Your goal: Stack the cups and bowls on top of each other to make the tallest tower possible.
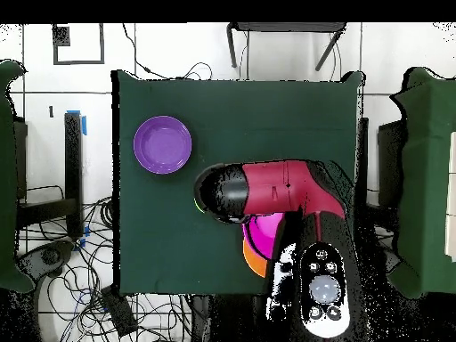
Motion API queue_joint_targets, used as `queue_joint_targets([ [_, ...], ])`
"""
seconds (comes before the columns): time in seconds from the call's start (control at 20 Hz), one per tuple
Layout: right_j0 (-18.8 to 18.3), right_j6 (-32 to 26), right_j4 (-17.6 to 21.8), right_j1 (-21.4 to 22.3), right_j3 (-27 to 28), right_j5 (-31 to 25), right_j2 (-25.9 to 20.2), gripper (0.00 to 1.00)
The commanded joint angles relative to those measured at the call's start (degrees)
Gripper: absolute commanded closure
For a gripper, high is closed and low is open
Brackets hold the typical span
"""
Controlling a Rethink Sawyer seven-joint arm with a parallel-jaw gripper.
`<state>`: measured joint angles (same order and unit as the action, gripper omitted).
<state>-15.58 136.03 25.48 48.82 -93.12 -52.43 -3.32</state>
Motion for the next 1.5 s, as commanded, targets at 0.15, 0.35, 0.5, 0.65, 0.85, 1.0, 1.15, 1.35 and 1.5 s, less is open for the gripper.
queue_joint_targets([
  [0.15, 0.17, -11.86, 6.68, -1.56, 2.94, 2.48, -5.11, 1.0],
  [0.35, -0.11, -11.72, 6.81, -1.55, 2.89, 2.4, -5.63, 1.0],
  [0.5, -0.31, -11.65, 6.44, -1.76, 2.81, 2.78, -6.08, 1.0],
  [0.65, -0.28, -11.42, 6.2, -1.88, 2.83, 2.92, -6.28, 1.0],
  [0.85, -0.5, -11.58, 5.83, -2.05, 2.93, 3.07, -6.76, 1.0],
  [1.0, -0.6, -11.53, 5.56, -2.09, 2.82, 3.19, -7.13, 1.0],
  [1.15, -0.56, -11.17, 5.48, -2.2, 2.83, 3.29, -7.39, 1.0],
  [1.35, -0.43, -10.66, 5.64, -2.28, 2.85, 3.35, -7.55, 1.0],
  [1.5, -0.28, -10.33, 5.97, -2.28, 2.85, 3.39, -7.48, 1.0],
])
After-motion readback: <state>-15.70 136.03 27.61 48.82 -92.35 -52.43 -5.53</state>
